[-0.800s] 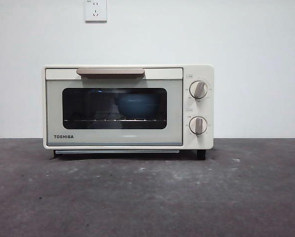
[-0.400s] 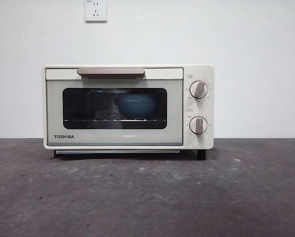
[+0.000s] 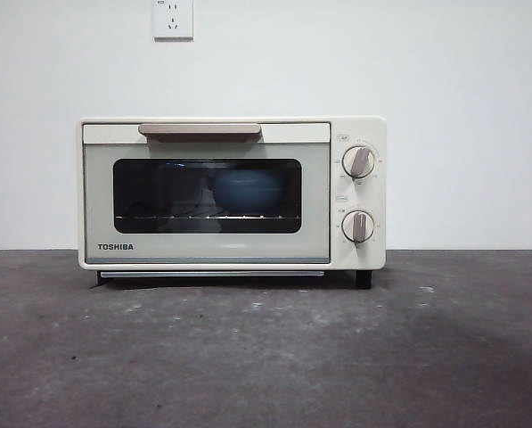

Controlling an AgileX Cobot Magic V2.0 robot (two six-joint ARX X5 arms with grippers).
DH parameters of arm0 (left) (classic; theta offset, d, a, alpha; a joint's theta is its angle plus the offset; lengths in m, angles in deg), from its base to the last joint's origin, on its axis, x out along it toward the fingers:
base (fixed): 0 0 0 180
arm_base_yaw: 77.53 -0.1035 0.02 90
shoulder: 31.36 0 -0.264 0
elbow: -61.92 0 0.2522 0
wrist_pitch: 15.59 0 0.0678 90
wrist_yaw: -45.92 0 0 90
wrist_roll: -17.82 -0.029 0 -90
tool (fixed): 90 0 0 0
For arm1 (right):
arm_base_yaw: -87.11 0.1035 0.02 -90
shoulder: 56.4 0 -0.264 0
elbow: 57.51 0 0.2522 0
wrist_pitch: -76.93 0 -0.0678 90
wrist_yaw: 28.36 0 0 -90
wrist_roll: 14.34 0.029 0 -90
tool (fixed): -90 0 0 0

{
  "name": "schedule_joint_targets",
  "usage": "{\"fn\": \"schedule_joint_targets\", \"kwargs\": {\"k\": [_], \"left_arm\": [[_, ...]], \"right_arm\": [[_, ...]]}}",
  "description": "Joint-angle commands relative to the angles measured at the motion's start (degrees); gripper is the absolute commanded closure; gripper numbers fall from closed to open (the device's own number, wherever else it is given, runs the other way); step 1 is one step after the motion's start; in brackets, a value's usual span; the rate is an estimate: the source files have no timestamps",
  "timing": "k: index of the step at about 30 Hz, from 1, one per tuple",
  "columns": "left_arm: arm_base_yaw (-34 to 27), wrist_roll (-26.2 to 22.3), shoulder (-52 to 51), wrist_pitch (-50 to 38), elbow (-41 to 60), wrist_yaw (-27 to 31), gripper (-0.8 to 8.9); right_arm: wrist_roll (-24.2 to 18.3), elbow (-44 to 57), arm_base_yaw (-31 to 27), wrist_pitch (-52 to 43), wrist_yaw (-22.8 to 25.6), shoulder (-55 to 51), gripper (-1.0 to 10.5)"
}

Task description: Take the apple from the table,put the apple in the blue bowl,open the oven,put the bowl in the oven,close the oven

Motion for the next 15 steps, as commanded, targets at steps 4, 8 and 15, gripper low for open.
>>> {"fn": "schedule_joint_targets", "kwargs": {"k": [4, 8, 15], "left_arm": [[-0.2, 0.1, -0.1, 0.0, 1.4, -0.1, 8.06], [-0.2, 0.1, -0.1, -0.1, 1.4, -0.1, 8.06], [-0.2, 0.1, -0.1, -0.4, 1.4, -0.1, 8.06]], "right_arm": [[0.5, 4.9, 0.0, -1.0, 0.2, -1.1, 9.4], [1.4, 5.5, 0.0, 3.1, 0.1, -1.1, 9.4], [1.3, 5.5, 0.0, 10.8, 0.1, -1.1, 9.4]]}}
